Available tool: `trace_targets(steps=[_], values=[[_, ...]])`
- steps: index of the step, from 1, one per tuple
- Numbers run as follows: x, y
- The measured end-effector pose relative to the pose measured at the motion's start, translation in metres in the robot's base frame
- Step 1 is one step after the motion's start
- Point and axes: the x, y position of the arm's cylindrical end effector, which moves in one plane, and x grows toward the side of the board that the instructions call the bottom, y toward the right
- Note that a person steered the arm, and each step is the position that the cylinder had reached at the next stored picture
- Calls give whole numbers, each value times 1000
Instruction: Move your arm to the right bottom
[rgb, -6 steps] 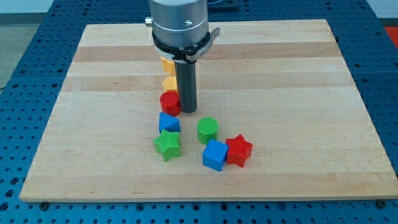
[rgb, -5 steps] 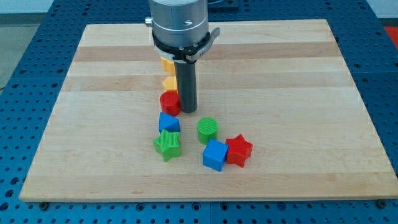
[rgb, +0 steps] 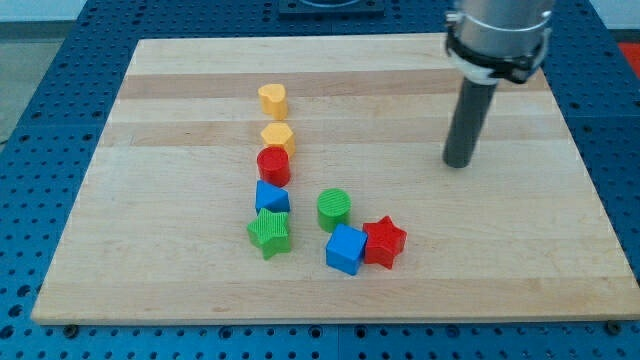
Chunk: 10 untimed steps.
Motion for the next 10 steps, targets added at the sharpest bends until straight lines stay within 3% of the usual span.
trace_targets(steps=[4, 6, 10], values=[[-13, 39], [-13, 151], [3, 178]])
